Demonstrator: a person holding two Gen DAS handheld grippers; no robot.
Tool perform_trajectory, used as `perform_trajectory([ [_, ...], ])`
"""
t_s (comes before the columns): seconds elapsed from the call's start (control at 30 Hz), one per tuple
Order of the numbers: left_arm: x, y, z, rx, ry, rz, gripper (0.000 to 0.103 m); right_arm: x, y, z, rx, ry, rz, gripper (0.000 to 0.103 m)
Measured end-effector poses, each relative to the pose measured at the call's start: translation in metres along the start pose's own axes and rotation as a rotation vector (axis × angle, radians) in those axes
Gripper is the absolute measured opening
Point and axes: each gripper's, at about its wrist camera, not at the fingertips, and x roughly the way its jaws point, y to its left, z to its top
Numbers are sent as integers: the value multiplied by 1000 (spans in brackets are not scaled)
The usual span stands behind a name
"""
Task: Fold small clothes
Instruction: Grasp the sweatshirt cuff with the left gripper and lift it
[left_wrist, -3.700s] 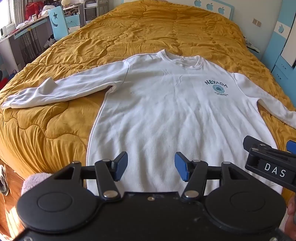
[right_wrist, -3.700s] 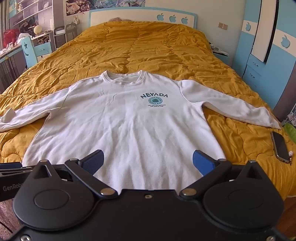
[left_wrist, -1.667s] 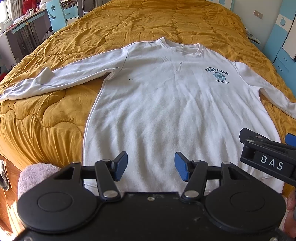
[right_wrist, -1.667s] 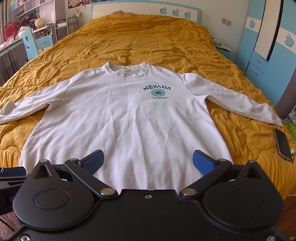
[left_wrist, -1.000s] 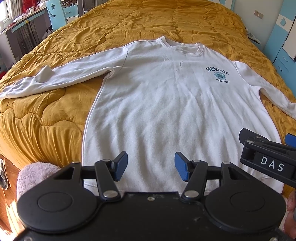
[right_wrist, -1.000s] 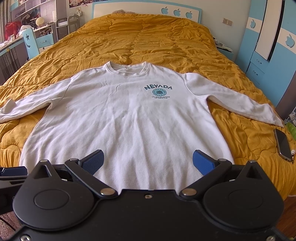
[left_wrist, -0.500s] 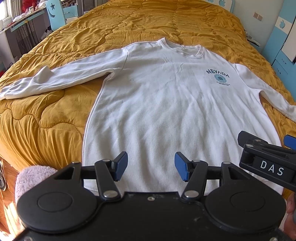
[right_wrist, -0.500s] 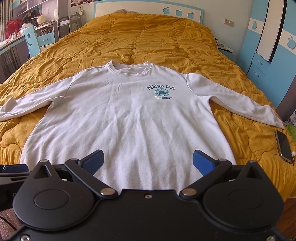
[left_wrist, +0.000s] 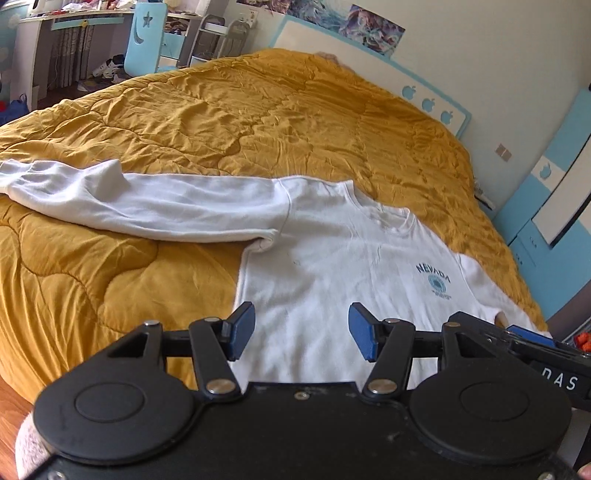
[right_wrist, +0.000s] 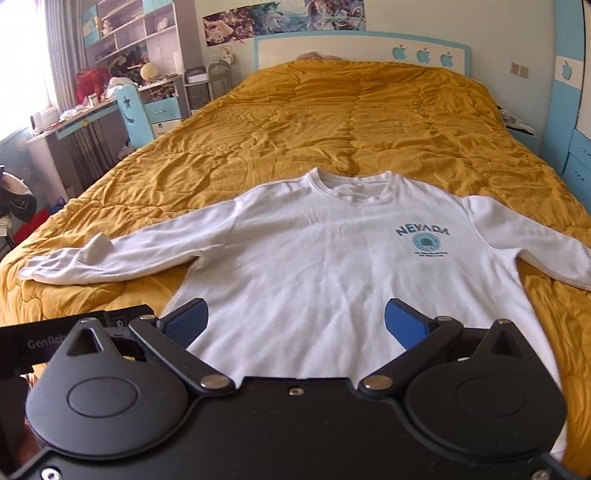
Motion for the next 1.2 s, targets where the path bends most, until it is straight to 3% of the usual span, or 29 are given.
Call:
perform_trajectory([
  [0.07, -1, 27, 10, -63, -34, -22, 59, 9, 15, 6, -16, -10, 41, 103],
  [0.2, -6, 103, 25, -305, -135, -39, 59, 29, 41, 16, -53, -14, 89, 103],
  [0.4, -20, 206, 34, -617, -365, -37, 55, 64, 73, 23, -123, 18, 130, 102],
  [0.57, -23, 272, 36, -843, -477, 61, 51, 86, 83, 19, -119, 75, 131, 102],
  [0.63, -22, 292, 33, -912, -507, 54, 51, 98, 86, 17, -121, 100, 123, 102],
  [0.73, -14, 315, 38, -976, -510, 36, 51, 107, 90, 14, -127, 122, 114, 102],
  [0.97, -9, 337, 46, -999, -584, 51, 49, 123, 98, 7, -158, 166, 99, 102],
  [1.0, -7, 340, 47, -998, -586, 58, 41, 125, 98, 6, -158, 171, 98, 102],
  [1.03, -6, 342, 47, -1002, -585, 63, 16, 126, 98, 5, -158, 174, 97, 102],
  [1.07, -3, 346, 47, -1006, -578, 56, 1, 127, 98, 4, -157, 180, 94, 102],
  [1.2, -1, 348, 39, -1015, -577, 38, 3, 129, 89, 2, -137, 190, 79, 102],
])
